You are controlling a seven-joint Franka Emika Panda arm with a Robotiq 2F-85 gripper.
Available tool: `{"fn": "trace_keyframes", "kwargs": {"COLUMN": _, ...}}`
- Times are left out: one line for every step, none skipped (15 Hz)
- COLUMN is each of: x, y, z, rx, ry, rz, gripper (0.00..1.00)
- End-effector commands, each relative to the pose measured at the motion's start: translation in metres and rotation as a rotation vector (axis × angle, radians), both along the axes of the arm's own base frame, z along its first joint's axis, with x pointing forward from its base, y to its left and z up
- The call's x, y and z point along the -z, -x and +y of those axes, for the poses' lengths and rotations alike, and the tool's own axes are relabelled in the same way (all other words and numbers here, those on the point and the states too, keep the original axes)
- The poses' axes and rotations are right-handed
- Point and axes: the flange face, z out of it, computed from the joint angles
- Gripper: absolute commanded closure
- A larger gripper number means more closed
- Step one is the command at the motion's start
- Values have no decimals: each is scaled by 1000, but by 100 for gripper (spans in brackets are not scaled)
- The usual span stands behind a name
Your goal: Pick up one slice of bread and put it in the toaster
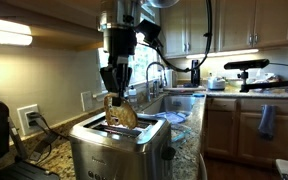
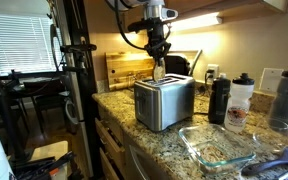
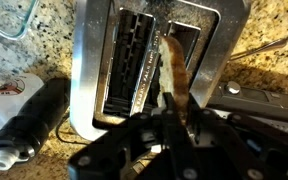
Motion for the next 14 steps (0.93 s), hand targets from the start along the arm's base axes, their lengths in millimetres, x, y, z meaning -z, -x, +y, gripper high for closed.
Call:
{"fn": "trace_keyframes", "kwargs": {"x": -10, "y": -6, "z": -9, "rx": 26, "ry": -28, "rz": 25, "gripper": 92}}
{"fn": "trace_keyframes", "kwargs": {"x": -10, "y": -7, "z": -11, "rx": 31, "ry": -32, "rz": 29, "gripper": 92}}
{"fn": "trace_keyframes", "kwargs": {"x": -10, "y": -8, "z": -13, "rx": 36, "ry": -35, "rz": 31, "gripper": 92}}
{"fn": "trace_keyframes", "kwargs": {"x": -10, "y": -9, "z": -14, "rx": 41, "ry": -39, "rz": 34, "gripper": 92}}
{"fn": "trace_keyframes", "kwargs": {"x": -9, "y": -9, "z": -15, "rx": 45, "ry": -42, "rz": 36, "gripper": 92}}
{"fn": "trace_keyframes", "kwargs": {"x": -8, "y": -10, "z": -16, "rx": 48, "ry": -43, "rz": 38, "gripper": 92}}
{"fn": "trace_keyframes", "kwargs": {"x": -7, "y": -10, "z": -16, "rx": 49, "ry": -46, "rz": 41, "gripper": 92}}
{"fn": "trace_keyframes", "kwargs": {"x": -6, "y": -10, "z": -16, "rx": 51, "ry": -48, "rz": 43, "gripper": 92}}
{"fn": "trace_keyframes", "kwargs": {"x": -5, "y": -11, "z": -17, "rx": 53, "ry": -50, "rz": 46, "gripper": 92}}
{"fn": "trace_keyframes", "kwargs": {"x": -4, "y": -12, "z": -17, "rx": 55, "ry": -55, "rz": 50, "gripper": 92}}
{"fn": "trace_keyframes", "kwargs": {"x": -3, "y": -13, "z": -17, "rx": 57, "ry": -62, "rz": 54, "gripper": 92}}
{"fn": "trace_keyframes", "kwargs": {"x": -2, "y": -14, "z": -17, "rx": 57, "ry": -73, "rz": 61, "gripper": 92}}
{"fn": "trace_keyframes", "kwargs": {"x": 0, "y": -15, "z": -17, "rx": 62, "ry": -77, "rz": 64, "gripper": 92}}
{"fn": "trace_keyframes", "kwargs": {"x": 0, "y": -16, "z": -16, "rx": 62, "ry": -89, "rz": 71, "gripper": 92}}
